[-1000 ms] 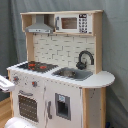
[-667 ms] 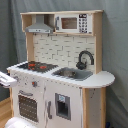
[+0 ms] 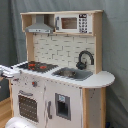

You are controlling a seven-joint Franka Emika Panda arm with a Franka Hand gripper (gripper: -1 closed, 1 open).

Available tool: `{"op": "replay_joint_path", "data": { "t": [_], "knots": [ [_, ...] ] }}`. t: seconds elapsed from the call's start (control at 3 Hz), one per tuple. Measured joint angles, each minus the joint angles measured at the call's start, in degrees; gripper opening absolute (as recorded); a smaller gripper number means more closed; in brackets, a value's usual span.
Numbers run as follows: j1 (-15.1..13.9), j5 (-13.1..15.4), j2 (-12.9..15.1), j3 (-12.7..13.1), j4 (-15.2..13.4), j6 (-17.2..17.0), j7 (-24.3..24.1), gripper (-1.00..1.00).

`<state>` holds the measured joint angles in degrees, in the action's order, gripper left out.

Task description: Play with the kitchen

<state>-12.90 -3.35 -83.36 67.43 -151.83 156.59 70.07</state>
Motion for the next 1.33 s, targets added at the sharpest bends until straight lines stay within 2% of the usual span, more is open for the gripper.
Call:
{"op": "replay_joint_path", "data": {
  "t": [0.33,0.67,1.0,1.33],
  "knots": [
    [-1.14,-0.03,0.41,-2.98,0.61,1.06,4.6,1.0],
    [-3.85,-0.03,2.16,-6.23,3.13,3.03,5.91,1.0],
    [-6.31,-0.03,4.48,-8.88,5.23,6.18,6.9,1.0],
    [-8.61,-0.03,7.25,-11.62,7.43,7.64,10.22,1.0]
  ]
}}
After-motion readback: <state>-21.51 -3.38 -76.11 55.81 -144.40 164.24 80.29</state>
